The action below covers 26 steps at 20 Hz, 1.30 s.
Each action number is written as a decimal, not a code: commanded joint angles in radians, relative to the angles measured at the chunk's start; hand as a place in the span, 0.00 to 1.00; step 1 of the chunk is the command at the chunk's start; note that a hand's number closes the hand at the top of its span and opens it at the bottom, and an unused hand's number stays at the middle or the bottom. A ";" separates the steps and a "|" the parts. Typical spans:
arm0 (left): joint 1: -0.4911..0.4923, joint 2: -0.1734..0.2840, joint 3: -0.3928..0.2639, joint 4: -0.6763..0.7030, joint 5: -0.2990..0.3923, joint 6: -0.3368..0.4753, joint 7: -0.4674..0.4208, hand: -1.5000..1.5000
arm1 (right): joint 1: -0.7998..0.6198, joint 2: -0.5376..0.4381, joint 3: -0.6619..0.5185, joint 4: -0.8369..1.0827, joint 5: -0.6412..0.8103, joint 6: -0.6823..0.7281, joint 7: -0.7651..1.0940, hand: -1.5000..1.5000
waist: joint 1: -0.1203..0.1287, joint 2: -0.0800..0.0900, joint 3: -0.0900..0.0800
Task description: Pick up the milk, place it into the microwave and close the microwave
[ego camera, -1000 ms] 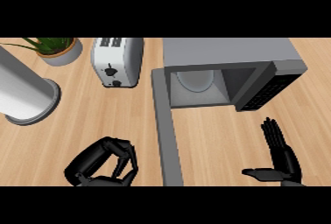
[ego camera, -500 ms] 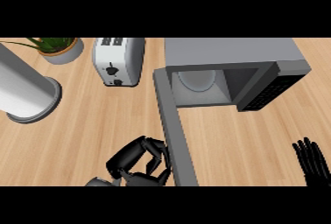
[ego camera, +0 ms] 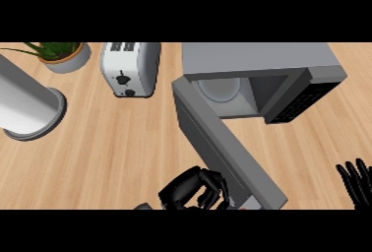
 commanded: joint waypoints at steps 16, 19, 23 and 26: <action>-0.395 -0.006 -0.282 0.119 0.367 0.611 0.031 1.00 | 0.036 -0.088 0.096 -0.368 -0.202 0.068 0.247 0.00 | -0.092 0.022 -0.002; -0.461 -0.007 -0.256 0.155 0.419 0.647 0.024 1.00 | 0.028 -0.090 0.112 -0.405 -0.226 0.061 0.274 0.00 | -0.107 0.029 -0.002; -0.553 -0.007 -0.210 0.230 0.473 0.691 0.008 1.00 | 0.028 -0.100 0.096 -0.445 -0.252 0.020 0.316 0.00 | -0.122 0.034 -0.002; -0.613 -0.007 -0.201 0.275 0.511 0.724 -0.002 1.00 | 0.028 -0.107 0.093 -0.460 -0.276 0.015 0.333 0.00 | -0.135 0.036 0.000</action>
